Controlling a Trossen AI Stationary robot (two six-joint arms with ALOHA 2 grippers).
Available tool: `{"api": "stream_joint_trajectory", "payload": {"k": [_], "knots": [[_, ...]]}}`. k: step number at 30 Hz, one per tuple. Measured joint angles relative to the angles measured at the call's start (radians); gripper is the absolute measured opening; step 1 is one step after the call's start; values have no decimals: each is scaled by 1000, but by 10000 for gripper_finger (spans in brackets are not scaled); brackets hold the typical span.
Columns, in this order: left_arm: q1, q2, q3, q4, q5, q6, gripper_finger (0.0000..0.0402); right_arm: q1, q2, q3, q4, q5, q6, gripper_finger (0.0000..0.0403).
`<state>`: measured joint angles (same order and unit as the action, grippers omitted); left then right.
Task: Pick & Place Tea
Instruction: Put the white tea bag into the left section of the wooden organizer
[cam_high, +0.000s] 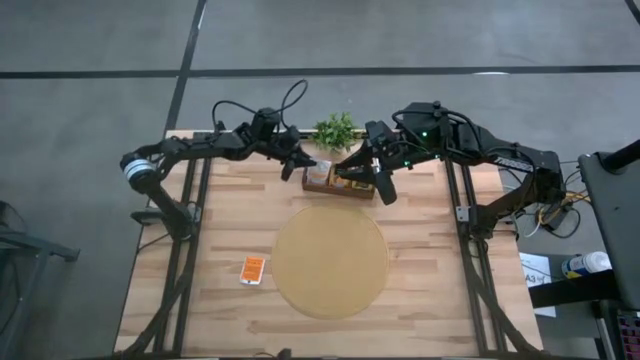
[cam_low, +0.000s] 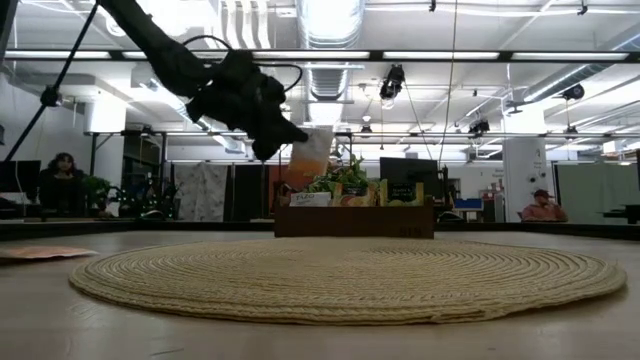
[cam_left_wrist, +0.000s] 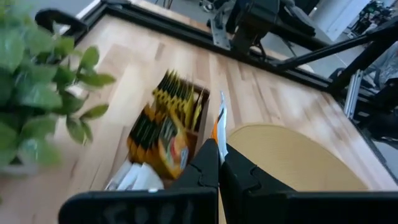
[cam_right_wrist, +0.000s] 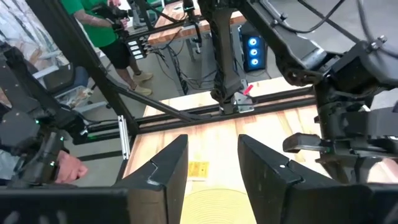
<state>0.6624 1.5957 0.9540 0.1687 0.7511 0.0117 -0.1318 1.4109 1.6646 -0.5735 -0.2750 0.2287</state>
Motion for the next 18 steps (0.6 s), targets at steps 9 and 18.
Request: {"api": "stream_joint_trajectory", "payload": {"k": [9,18], "knots": [[12,40,-65,70,0,14,0,1,0,0,1,20,0,134],[12,108,-61,195,-18,-39,0,1,0,0,1,20,4,127]]}}
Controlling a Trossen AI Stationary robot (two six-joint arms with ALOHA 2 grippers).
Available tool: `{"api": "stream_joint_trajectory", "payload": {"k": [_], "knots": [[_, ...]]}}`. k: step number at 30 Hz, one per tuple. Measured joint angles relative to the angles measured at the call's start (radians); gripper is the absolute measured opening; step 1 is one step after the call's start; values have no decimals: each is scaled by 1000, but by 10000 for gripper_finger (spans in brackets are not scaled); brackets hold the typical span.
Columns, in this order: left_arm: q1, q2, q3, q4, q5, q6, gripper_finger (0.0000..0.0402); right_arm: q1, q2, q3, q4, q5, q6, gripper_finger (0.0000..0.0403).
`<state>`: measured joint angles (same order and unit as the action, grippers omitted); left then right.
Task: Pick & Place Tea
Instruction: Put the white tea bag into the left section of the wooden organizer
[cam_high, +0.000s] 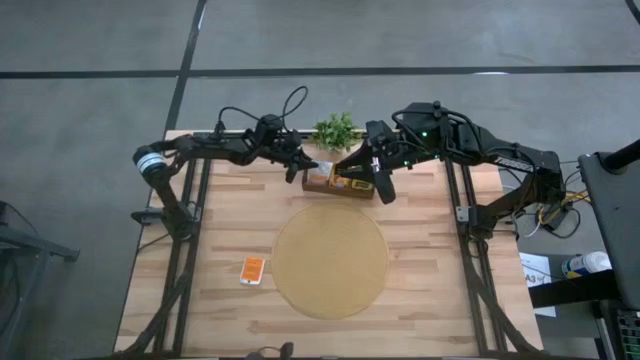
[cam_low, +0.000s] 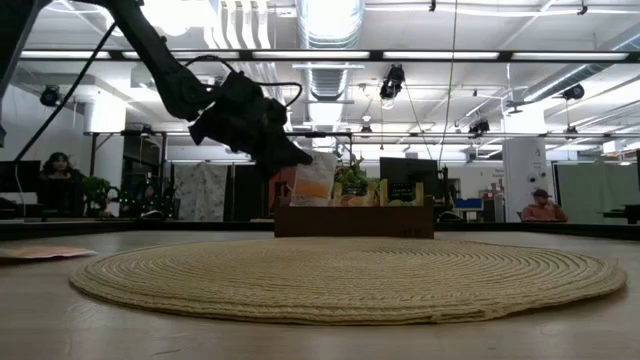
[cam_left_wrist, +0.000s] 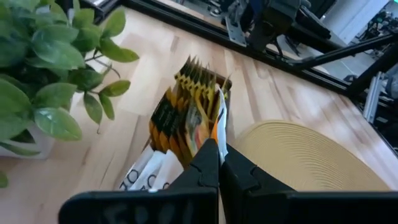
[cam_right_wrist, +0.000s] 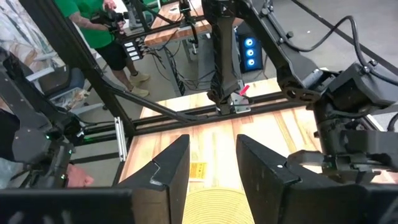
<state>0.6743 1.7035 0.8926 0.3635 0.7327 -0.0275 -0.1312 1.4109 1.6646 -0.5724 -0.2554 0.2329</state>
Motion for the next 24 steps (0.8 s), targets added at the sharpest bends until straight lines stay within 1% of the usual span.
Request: {"api": "stream_joint_trajectory", "payload": {"k": [9,16,24], "knots": [[3,41,3,-22,-1,0,0,-1,0,0,0,0,3,128],[14,42,3,-53,-1,19,0,-1,0,0,0,0,0,123],[38,38,23,-31,-11,7,0,-1,0,0,0,-1,-3,123]]}}
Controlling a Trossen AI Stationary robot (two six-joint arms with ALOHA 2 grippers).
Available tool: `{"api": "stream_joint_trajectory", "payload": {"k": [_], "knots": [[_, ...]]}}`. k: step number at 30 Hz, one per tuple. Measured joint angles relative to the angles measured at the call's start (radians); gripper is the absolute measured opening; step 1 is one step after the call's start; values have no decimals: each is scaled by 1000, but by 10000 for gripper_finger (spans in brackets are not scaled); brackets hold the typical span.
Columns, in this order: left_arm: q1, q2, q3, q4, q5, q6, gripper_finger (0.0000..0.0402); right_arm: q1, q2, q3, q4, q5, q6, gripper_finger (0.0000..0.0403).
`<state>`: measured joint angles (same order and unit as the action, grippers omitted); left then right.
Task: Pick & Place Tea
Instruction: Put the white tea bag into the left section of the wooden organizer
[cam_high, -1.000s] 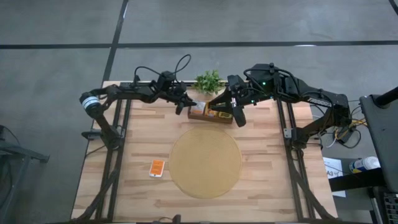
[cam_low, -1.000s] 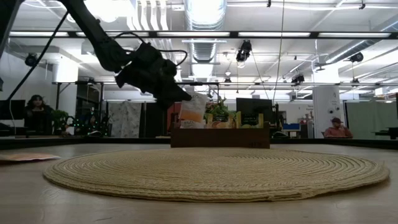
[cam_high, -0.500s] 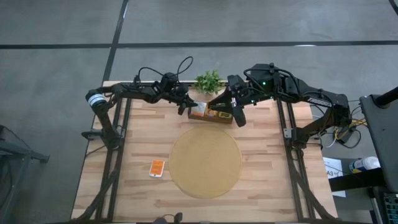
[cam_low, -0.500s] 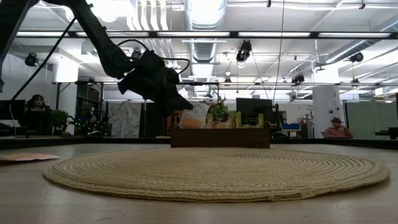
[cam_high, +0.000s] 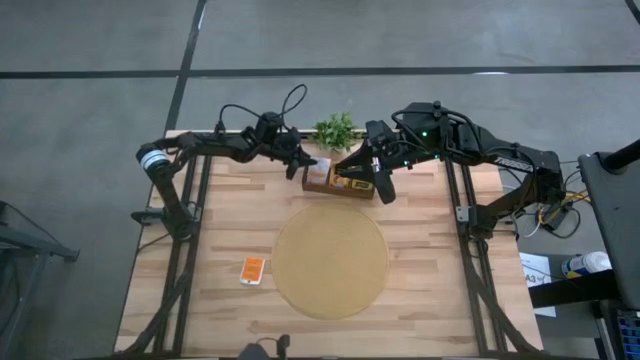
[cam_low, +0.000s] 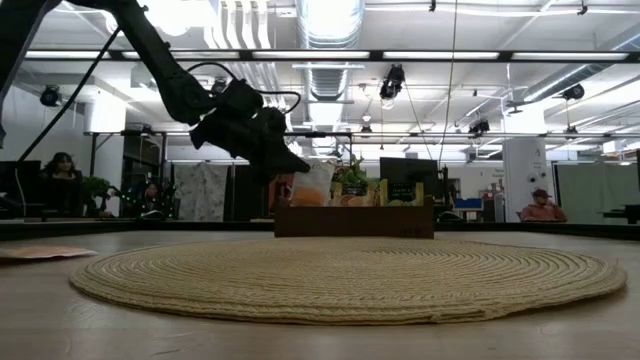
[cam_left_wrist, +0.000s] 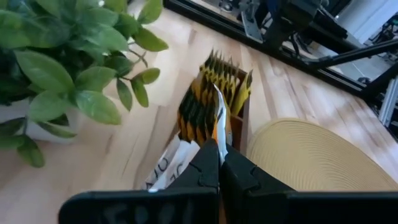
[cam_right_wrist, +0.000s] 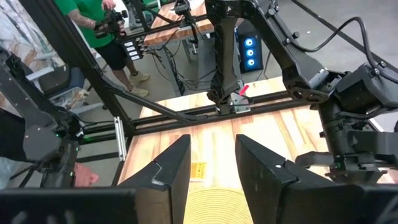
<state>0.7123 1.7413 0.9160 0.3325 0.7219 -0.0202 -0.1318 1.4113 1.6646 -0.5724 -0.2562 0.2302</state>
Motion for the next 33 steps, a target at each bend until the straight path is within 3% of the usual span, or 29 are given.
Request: {"api": "stream_joint_trajectory", "payload": {"k": [33], "knots": [[5,3,-42,7,-24,-60,7,0,0,0,0,24,-13,115]]}}
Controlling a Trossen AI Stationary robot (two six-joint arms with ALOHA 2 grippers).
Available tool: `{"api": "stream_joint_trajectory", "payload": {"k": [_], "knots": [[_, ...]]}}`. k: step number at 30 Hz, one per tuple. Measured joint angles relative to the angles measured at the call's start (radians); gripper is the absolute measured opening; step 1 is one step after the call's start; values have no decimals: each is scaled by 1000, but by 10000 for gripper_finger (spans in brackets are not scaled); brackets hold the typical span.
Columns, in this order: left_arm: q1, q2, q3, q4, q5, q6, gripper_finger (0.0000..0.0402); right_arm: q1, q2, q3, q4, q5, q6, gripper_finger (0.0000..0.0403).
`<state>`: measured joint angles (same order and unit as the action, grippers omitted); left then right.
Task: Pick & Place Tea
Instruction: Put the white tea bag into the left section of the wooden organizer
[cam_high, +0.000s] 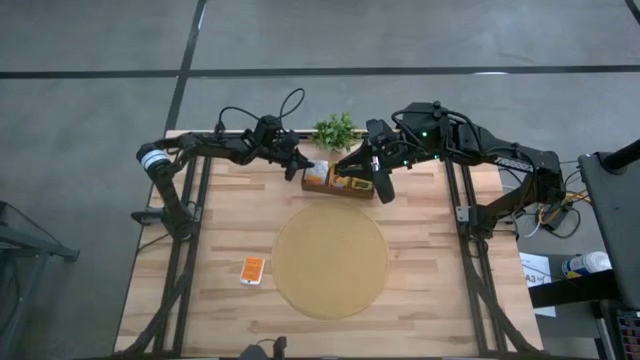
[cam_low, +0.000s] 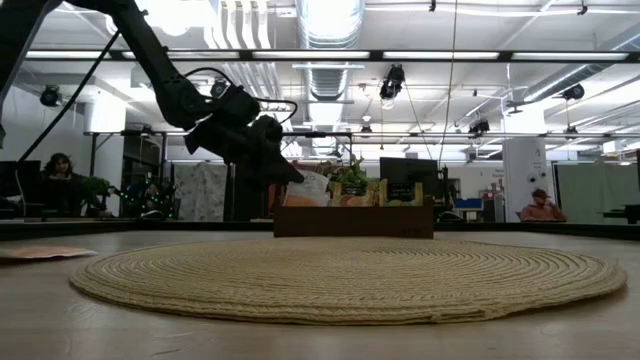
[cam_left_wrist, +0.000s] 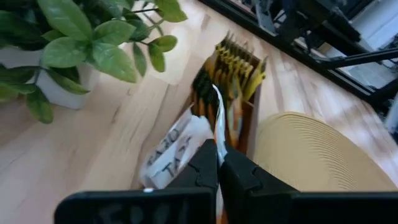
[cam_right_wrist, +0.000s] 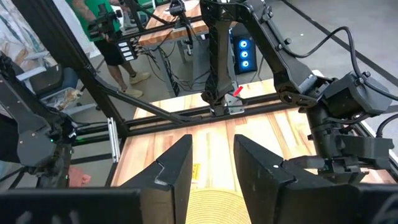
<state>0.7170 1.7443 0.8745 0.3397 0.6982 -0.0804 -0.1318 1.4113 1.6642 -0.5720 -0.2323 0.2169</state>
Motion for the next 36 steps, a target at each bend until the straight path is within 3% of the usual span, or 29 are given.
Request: {"api": "stream_joint_trajectory", "payload": {"k": [14,24,30,36], "knots": [[-1,0,9,-1,-27,-26,137,0,0,0,0,0,4,111],[-1,-81,54,-1,29,-81,138,0,0,0,-1,-1,1,105],[-7,-151,56,-19,29,21,138,0,0,0,-1,-2,0,105],[-27,-210,83,-75,104,-105,137,0,0,0,-1,-2,0,98]]}}
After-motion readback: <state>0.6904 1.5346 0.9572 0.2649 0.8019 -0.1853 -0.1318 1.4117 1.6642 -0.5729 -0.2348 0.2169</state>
